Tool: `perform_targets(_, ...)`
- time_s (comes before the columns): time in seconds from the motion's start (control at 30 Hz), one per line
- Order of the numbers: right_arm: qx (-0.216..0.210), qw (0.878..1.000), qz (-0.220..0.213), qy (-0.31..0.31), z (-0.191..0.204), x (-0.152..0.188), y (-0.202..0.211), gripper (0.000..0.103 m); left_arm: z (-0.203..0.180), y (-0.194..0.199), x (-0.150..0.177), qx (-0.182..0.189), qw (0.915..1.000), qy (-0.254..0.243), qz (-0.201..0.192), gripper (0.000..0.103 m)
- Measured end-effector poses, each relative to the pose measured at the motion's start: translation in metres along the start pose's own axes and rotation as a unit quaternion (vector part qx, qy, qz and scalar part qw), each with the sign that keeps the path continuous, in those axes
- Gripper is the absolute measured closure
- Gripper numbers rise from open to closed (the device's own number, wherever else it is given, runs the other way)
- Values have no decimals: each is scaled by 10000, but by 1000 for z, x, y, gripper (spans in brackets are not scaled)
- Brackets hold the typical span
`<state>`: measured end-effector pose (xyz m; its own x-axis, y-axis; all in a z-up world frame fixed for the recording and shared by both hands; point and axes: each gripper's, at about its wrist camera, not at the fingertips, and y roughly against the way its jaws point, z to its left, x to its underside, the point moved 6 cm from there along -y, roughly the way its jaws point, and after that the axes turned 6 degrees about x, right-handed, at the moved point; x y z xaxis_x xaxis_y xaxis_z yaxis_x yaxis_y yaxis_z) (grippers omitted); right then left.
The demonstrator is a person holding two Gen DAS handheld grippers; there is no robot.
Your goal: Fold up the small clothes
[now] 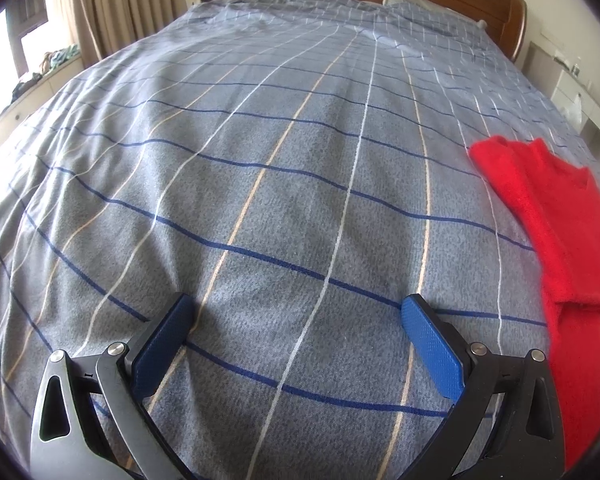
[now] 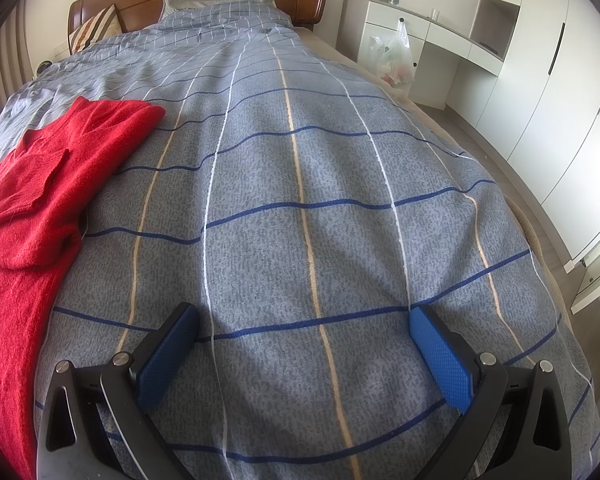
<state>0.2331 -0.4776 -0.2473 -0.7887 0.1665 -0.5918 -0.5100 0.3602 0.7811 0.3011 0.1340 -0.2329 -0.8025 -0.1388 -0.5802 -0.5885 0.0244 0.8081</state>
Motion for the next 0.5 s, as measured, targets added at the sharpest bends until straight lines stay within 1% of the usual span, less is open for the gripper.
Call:
perform_targets(0.03,1,10000,0,0,0,0,0,0,1,7,1,44,10000,-23,-15,1)
perform_targets(0.1,1,10000,0,0,0,0,0,0,1,27,10,204,9996,-39,-179,1)
perform_targets(0.17,1,10000,0,0,0,0,0,0,2,52,25,411,9985,-32,-355,1)
perform_targets(0.23,1,10000,0,-1,0,0,0,0,0,76,44,684,9967,-24,-431,1)
perform_targets(0.3,1,10000,0,-1,0,0,0,0,-7,97,67,984,9944,-21,-394,1)
perform_targets(0.4,1,10000,1,-1,0,0,0,0,-31,120,101,1502,9883,-177,-197,1)
perform_targets(0.5,8,10000,-3,-9,0,0,0,0,-56,132,131,1769,9837,-321,-42,1)
